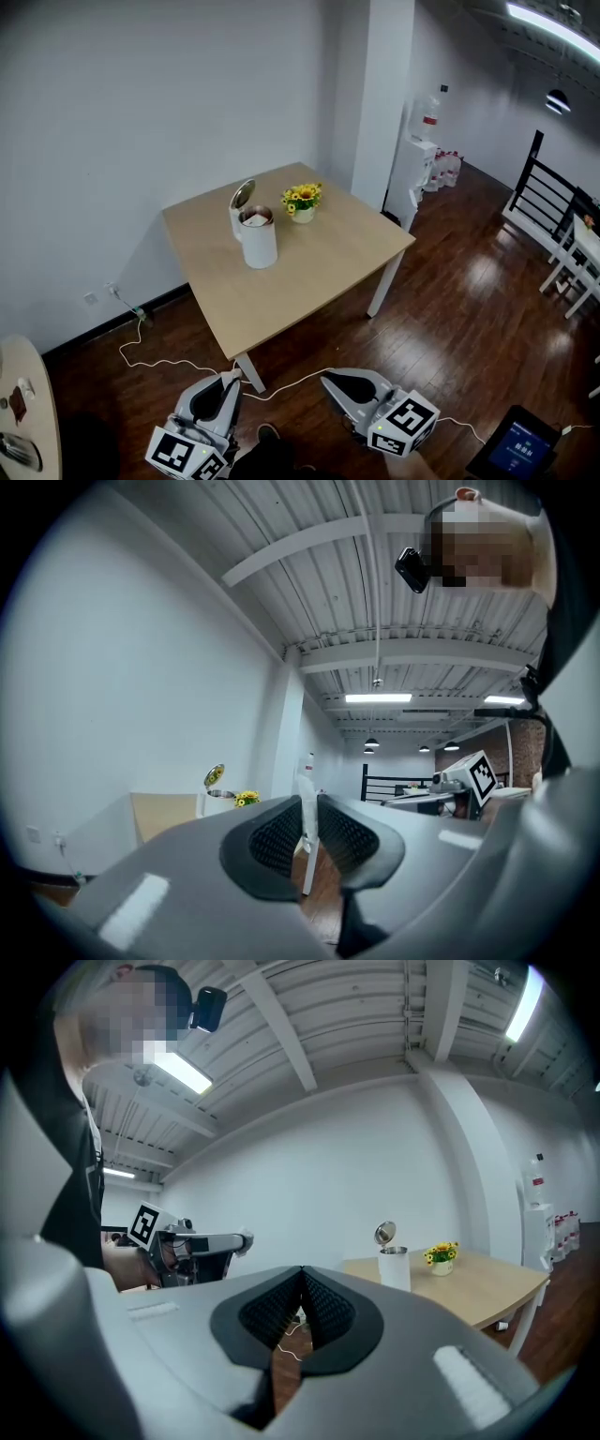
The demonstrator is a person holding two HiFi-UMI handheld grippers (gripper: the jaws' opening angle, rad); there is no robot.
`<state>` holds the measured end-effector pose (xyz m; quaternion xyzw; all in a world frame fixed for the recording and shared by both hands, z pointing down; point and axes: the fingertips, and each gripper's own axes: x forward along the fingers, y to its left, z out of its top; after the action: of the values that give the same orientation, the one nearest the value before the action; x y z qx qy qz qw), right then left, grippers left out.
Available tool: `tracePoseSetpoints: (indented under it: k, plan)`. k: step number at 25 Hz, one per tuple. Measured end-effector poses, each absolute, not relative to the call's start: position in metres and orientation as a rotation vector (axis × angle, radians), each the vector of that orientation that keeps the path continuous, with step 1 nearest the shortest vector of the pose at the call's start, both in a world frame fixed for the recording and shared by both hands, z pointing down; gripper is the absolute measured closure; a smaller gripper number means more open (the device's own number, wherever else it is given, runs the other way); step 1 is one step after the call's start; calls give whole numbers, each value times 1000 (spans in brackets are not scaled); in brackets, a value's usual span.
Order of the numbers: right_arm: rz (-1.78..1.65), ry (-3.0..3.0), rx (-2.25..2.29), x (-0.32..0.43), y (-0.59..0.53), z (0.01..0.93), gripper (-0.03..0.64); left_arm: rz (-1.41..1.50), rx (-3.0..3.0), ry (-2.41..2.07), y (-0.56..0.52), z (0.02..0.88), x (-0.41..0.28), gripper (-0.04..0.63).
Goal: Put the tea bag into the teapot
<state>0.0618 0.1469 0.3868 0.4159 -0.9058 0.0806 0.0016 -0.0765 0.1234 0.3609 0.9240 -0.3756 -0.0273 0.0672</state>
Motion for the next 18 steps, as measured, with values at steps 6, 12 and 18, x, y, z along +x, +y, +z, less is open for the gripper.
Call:
tracePoseSetpoints:
  k: [6,12,18]
  plan:
    - [246,-2827,1335,58,91,385,615,-109,2795,-1105,62,362,-81,537]
    - [232,-2802,1374,48,7,390,615,-117,2809,-1050,-24,370,-88,537]
    - [227,-2796,1398,34,-18,373,615,-115,2831,-1031,-50,352,-100,537]
